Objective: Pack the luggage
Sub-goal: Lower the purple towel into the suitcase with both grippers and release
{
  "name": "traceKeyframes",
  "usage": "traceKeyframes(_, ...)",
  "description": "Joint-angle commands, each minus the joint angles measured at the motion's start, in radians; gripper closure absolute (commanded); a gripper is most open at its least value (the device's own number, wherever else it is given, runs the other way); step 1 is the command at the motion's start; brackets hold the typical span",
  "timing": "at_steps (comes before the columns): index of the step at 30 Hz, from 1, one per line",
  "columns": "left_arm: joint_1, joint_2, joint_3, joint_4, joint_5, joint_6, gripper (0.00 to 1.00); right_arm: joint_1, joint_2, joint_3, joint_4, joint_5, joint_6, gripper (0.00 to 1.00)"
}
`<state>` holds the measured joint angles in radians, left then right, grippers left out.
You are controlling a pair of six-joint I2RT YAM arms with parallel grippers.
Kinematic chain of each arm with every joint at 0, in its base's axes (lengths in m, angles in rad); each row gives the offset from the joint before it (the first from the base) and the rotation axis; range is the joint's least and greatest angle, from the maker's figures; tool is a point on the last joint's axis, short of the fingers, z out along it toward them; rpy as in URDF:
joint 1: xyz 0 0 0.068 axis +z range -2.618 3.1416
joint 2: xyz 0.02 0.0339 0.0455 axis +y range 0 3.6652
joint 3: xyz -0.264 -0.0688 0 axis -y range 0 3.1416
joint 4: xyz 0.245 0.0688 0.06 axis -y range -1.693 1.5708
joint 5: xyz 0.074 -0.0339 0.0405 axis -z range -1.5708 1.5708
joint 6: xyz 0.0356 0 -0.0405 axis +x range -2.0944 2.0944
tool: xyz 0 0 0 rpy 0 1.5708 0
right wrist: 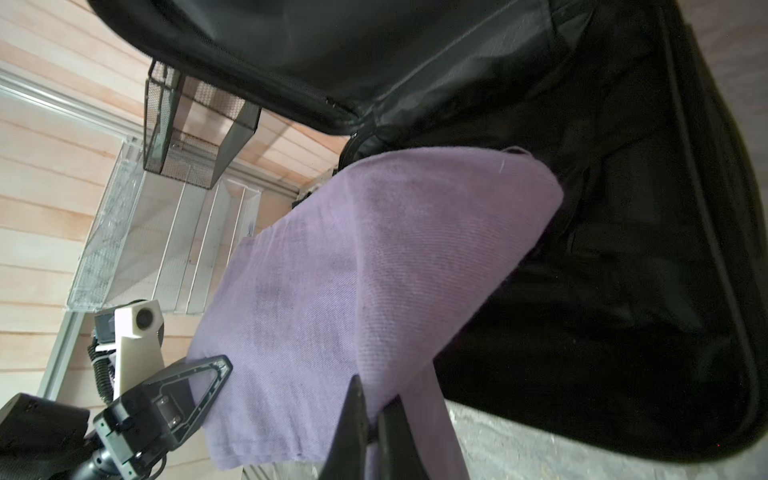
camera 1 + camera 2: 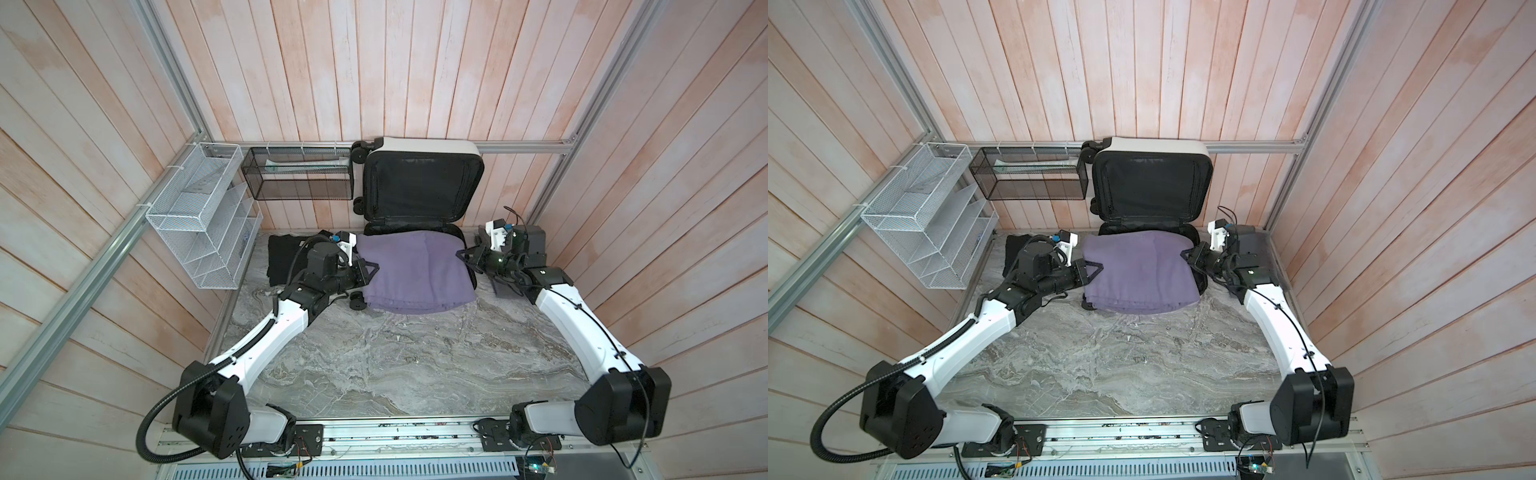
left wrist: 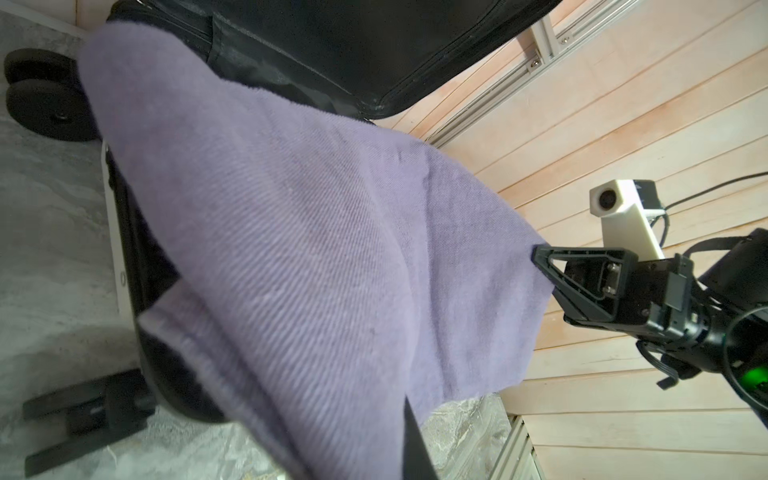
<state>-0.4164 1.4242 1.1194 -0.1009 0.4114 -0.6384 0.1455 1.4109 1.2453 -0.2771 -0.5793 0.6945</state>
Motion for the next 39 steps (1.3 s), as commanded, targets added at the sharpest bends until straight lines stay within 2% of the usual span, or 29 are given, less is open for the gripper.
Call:
traceKeyframes(1,0.023,0.098,0.131,0.11,0.018,0.048,1.0,-0.033,0.102,0.123,0.072,-0.03,-0.039,1.0)
traceKeyframes(8,0.058,0.364,0.352,0.111,0.037,0.064,1.0,-0.083,0.362,0.319,0.098,-0.087,-0.048,1.0)
traceKeyframes(11,0.069,0.442,0.403,0.114,0.04,0.067,1.0,-0.096,0.45,0.363,0.096,-0.103,-0.065,1.0)
traceKeyframes(18,0.097,0.573,0.439,0.11,0.059,0.066,1.0,-0.107,0.536,0.322,0.116,-0.096,-0.093,1.0)
traceKeyframes(22,0.097,0.617,0.439,0.103,0.061,0.077,1.0,-0.108,0.557,0.264,0.139,-0.064,-0.11,1.0)
traceKeyframes(28,0.098,0.654,0.449,0.077,0.043,0.094,1.0,-0.108,0.615,0.284,0.1,-0.012,-0.155,1.0)
traceKeyframes(29,0.097,0.658,0.455,0.069,0.045,0.099,0.97,-0.108,0.624,0.293,0.09,-0.003,-0.163,1.0)
traceKeyframes(30,0.097,0.662,0.463,0.059,0.044,0.1,0.89,-0.109,0.63,0.301,0.082,0.005,-0.168,0.94)
traceKeyframes(32,0.097,0.667,0.477,0.044,0.052,0.102,0.61,-0.109,0.639,0.327,0.05,0.012,-0.185,0.68)
traceKeyframes(34,0.098,0.659,0.492,0.023,0.052,0.112,0.41,-0.109,0.632,0.338,0.034,0.019,-0.195,0.55)
traceKeyframes(37,0.099,0.632,0.508,-0.011,0.028,0.132,0.19,-0.109,0.599,0.342,0.012,0.039,-0.209,0.48)
traceKeyframes(39,0.101,0.609,0.519,-0.031,0.009,0.147,0.1,-0.108,0.57,0.34,-0.004,0.06,-0.217,0.47)
